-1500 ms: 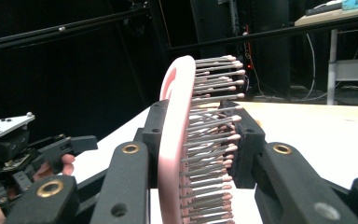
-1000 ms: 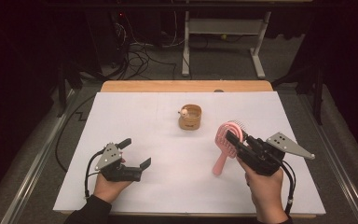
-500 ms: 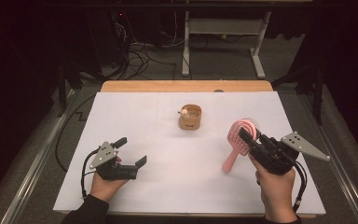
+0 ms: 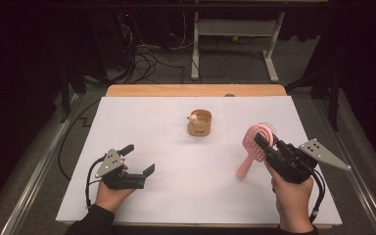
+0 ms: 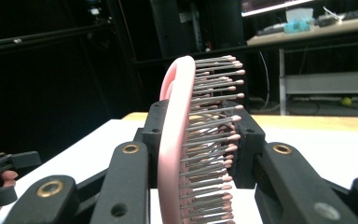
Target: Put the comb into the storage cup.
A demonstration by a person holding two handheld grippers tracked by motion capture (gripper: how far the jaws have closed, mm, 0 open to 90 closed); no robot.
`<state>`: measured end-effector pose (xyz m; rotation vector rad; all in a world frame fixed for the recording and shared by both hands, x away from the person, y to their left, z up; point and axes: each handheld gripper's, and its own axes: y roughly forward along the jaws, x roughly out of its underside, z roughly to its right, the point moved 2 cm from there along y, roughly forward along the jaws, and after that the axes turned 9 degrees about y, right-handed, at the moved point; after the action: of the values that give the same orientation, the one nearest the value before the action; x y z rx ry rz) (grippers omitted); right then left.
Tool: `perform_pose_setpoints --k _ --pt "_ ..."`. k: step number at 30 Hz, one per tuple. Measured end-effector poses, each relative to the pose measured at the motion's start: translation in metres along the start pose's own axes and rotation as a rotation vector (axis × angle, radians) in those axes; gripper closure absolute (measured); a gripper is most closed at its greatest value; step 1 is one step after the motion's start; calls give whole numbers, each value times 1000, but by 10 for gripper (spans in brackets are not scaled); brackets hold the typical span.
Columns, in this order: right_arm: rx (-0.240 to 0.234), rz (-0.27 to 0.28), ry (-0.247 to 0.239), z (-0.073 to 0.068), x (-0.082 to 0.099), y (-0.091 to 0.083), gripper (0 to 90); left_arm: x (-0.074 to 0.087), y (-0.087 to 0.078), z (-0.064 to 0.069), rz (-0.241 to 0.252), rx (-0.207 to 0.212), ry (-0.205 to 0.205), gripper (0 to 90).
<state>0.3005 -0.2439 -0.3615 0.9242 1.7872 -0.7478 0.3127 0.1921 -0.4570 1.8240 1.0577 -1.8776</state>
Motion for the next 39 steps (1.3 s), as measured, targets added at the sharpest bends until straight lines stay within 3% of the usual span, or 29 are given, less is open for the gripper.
perform_pose_setpoints --k 15,25,39 --pt "-6 2 -53 -16 -4 26 664 1 4 6 -15 25 37 0" --pt "-6 13 -82 -24 -13 49 664 1 3 4 -6 34 19 0" --pt "-13 39 -95 -30 -22 78 664 1 5 7 -13 52 32 0"
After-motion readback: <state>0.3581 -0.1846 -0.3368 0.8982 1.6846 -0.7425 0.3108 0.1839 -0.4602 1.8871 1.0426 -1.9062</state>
